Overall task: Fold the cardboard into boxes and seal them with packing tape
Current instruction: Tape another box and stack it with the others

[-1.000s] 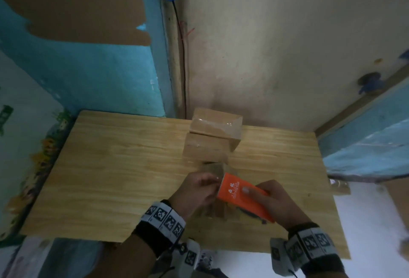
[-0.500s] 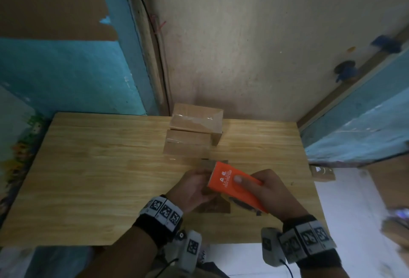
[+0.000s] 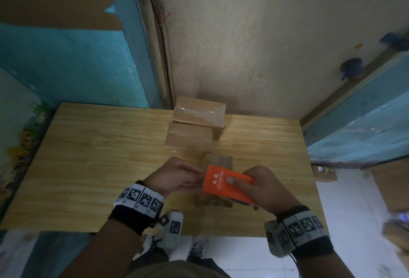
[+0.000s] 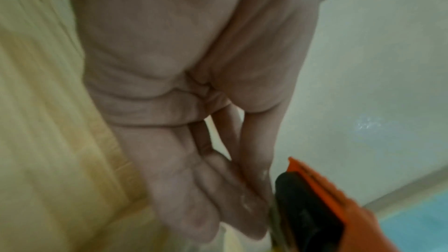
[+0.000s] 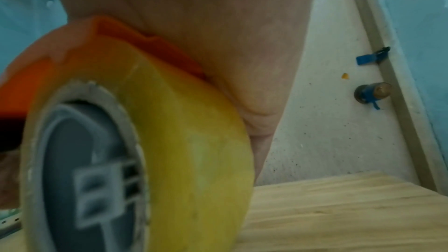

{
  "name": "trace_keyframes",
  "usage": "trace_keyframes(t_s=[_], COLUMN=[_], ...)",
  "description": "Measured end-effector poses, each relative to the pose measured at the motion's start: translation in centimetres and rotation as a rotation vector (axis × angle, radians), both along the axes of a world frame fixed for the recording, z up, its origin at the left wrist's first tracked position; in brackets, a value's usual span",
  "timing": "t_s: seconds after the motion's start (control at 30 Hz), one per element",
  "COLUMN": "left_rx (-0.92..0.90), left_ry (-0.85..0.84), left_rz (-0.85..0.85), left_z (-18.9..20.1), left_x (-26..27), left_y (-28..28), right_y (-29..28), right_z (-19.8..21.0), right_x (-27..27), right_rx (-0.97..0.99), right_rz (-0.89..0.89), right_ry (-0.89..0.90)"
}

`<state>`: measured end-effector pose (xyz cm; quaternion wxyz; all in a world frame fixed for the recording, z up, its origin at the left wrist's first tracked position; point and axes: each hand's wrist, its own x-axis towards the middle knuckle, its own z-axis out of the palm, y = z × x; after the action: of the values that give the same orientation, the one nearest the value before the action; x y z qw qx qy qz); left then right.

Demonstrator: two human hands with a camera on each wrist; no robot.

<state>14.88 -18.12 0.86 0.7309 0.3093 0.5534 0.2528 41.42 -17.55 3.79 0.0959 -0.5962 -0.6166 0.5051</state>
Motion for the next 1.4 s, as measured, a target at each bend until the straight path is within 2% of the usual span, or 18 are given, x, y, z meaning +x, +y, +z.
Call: trace_keyframes(t_s=[0.2,0.4,0.63,0.8,0.93,1.2,1.4], left_rx=[0.024,-0.030,-0.143,-0.174,-0.174,-0.083,0.044], left_ry=[0.045,0.103,0.130,0.017,0.027,0.217,0.399], left_rz=[0.039,0.226,0.286,0.308,0.288,0.150,-0.028], left_z=[2.2,1.9,-3.0,-5.2,-6.2,-8.0,-12.9], left_x=[-3.4,-9.7,-6.5,-4.8,-4.0,0.5,-0.3], left_y=[0.2,0.0,-1.6,-2.1,-2.2,-1.6,-2.2], right_y=[-0.7,-0.4,0.1,0.3,1.0,1.7,1.4], right_z=[-0.7,-1.2,-1.3,-0.9,-0.2,0.0,-0.3], right_x=[-0.7,-1.3,-2.3,-1.9,-1.6,-1.5,-5.4], right_rx=[-0.005,-0.046,-0.052,-0.108,-0.120,-0.156,-0.126], right_rz=[-0.008,-0.049,-0.027,-0.048,-0.008,0.067,0.091], right_ry=[0.086,0.205,0.202,0.217,0.168,0.121,-0.013])
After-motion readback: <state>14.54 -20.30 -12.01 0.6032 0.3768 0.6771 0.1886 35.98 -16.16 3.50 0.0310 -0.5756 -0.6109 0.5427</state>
